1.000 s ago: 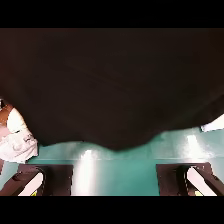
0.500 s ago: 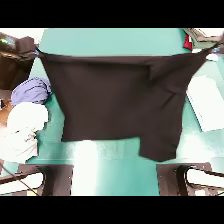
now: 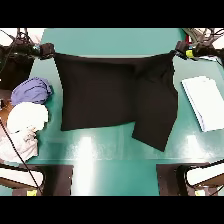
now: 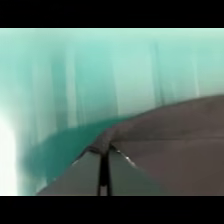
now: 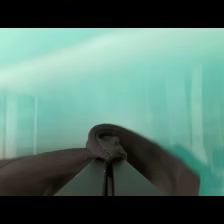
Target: Fold the shirts.
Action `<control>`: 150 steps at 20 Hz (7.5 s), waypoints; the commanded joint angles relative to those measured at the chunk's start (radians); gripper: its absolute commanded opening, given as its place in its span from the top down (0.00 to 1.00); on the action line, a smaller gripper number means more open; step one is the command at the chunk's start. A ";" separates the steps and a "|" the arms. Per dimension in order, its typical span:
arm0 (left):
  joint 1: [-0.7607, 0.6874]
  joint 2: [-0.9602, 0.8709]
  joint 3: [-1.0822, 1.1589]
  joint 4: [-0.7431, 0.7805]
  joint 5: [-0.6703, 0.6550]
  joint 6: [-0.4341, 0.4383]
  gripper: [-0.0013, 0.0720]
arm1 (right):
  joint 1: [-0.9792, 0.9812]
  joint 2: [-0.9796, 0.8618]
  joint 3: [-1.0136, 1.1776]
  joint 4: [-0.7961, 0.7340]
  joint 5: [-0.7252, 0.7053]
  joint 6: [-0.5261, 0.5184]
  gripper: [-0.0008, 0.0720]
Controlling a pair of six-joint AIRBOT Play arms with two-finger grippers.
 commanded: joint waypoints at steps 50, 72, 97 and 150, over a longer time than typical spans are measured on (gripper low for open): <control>0.103 0.385 -1.019 -0.136 -0.193 0.064 0.22 | -0.103 0.483 -0.582 0.033 0.537 -0.230 0.54; 0.020 0.461 -0.931 -0.113 -0.199 0.065 0.95 | -0.279 0.499 -1.130 0.062 0.379 -0.316 0.54; 0.020 0.815 -0.938 0.071 -0.579 0.035 0.95 | -0.311 0.941 -1.056 -0.149 0.724 -0.261 0.96; 0.020 0.373 -0.644 -0.156 -0.232 -0.024 0.95 | -0.369 -0.036 -0.321 0.114 0.595 -0.463 0.18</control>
